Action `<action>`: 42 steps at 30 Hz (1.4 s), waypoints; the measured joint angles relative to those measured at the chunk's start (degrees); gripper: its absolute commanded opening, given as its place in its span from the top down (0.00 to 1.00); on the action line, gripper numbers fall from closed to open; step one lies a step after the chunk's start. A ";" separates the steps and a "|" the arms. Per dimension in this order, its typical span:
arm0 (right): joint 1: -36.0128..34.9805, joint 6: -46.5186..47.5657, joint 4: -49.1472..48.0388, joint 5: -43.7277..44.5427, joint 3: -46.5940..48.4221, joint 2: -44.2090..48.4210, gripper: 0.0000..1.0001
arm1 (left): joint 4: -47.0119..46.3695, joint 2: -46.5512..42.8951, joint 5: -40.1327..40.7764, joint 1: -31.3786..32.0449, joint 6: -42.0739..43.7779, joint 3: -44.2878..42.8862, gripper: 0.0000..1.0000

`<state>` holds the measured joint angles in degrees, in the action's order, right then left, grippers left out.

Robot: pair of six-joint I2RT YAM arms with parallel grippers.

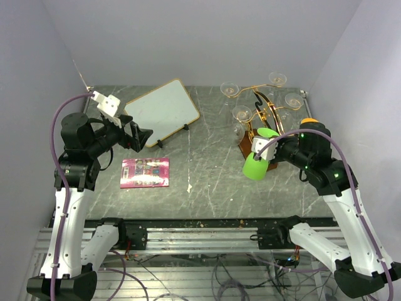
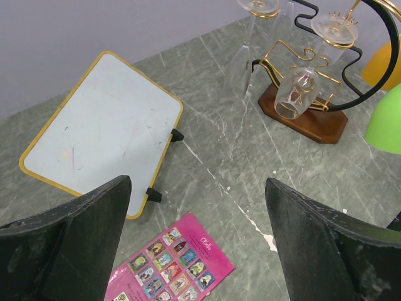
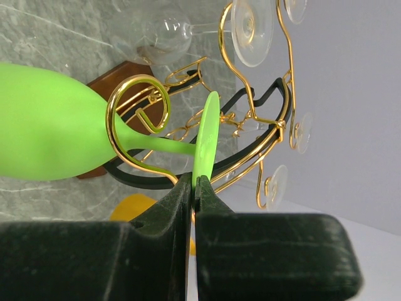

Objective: Place the wine glass upside down on the wine glass rack

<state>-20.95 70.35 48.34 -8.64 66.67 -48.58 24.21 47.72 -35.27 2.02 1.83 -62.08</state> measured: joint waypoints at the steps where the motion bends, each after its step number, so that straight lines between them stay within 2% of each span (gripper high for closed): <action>1: 0.00 0.13 0.04 -0.37 0.00 0.02 1.00 | 0.00 0.00 0.00 0.00 0.00 0.00 0.02; 42: 0.26 0.44 3.43 -11.28 3.82 -2.19 1.00 | 0.00 -0.59 -1.46 -0.02 0.44 0.00 0.02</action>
<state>-20.69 70.78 51.77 -19.92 70.50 -50.76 24.21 47.13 -36.73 2.00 2.26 -62.08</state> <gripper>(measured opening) 0.013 0.979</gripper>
